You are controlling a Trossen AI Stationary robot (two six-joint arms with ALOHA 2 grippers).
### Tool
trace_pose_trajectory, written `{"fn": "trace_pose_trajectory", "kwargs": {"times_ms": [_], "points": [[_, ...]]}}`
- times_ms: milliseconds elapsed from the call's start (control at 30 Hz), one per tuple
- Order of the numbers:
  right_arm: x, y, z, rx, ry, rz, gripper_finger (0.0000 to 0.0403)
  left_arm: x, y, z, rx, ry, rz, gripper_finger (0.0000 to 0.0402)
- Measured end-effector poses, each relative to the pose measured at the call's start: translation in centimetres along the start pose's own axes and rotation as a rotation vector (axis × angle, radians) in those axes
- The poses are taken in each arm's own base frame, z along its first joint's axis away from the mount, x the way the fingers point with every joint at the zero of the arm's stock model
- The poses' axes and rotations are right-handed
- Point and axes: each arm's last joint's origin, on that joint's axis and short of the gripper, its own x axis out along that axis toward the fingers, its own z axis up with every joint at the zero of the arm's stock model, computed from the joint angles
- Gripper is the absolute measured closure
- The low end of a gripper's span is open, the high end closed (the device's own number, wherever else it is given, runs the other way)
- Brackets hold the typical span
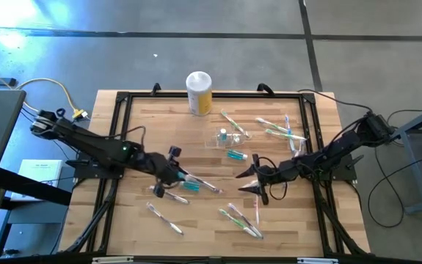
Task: Pick & Place toothbrushing station
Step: Put the top left mouthwash into the transparent organizer
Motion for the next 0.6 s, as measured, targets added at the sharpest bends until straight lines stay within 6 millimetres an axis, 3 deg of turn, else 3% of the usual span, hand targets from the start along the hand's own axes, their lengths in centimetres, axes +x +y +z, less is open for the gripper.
{"fn": "trace_pose_trajectory", "kwargs": {"times_ms": [133, 433, 600], "points": [[0.0, 0.2, 0.1, 0.001, -0.011, -0.003, 0.02, -0.6, 1.0, -1.3, -0.008, -0.072, -0.023, 0.0321], [0.0, 0.0, 0.4, 0.033, -0.046, -0.05, 0.02, 0.6, 3.5, -4.7, -0.024, -0.302, -0.101, 0.0321], [0.1, 0.0, 0.2, 0.038, -0.041, -0.054, 0.02, 0.6, 4.3, -4.8, -0.037, -0.403, -0.116, 0.0321]]}}
